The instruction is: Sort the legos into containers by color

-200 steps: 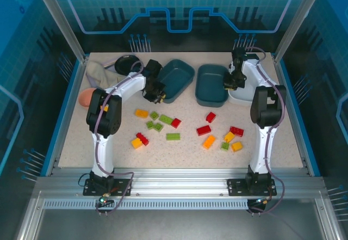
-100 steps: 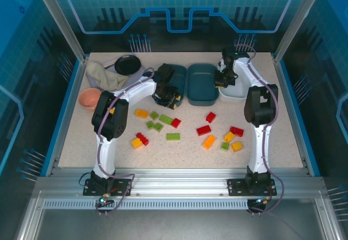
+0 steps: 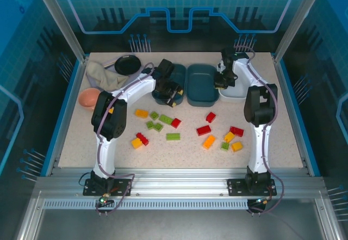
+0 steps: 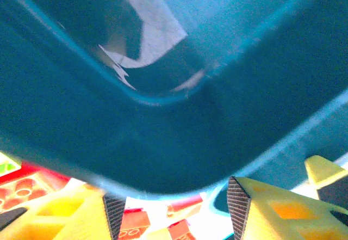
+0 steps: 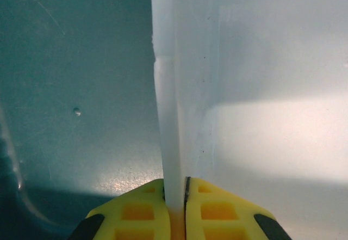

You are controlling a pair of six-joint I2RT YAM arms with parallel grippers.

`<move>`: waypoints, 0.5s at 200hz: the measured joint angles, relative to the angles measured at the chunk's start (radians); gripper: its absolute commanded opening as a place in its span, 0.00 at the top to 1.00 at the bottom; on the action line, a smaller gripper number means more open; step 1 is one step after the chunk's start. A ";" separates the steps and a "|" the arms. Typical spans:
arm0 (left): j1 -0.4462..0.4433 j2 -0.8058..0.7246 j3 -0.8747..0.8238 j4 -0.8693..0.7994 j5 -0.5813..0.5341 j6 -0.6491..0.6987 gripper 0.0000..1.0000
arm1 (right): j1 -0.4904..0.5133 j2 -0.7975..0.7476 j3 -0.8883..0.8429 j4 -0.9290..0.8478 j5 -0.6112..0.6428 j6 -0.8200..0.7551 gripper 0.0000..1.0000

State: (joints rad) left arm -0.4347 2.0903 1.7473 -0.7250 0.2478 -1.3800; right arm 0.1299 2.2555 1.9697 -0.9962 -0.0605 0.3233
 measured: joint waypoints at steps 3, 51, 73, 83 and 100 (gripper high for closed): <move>0.003 -0.003 0.004 -0.003 0.000 0.005 0.46 | -0.001 -0.004 -0.008 0.003 0.000 -0.002 1.00; 0.074 -0.027 0.026 -0.003 -0.007 0.055 0.51 | -0.006 -0.029 -0.040 0.004 0.000 -0.014 1.00; 0.079 -0.027 0.024 0.001 -0.007 0.056 0.51 | -0.006 -0.028 -0.040 0.004 -0.002 -0.005 1.00; 0.077 -0.027 0.018 0.005 -0.007 0.056 0.50 | -0.006 -0.028 -0.039 0.004 -0.006 0.002 1.00; 0.075 -0.027 0.016 0.005 -0.007 0.072 0.47 | -0.004 -0.026 -0.031 0.003 -0.009 0.015 1.00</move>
State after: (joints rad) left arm -0.3595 2.0636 1.7638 -0.7200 0.2409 -1.3079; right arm 0.1261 2.2295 1.9392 -0.9936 -0.0692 0.3386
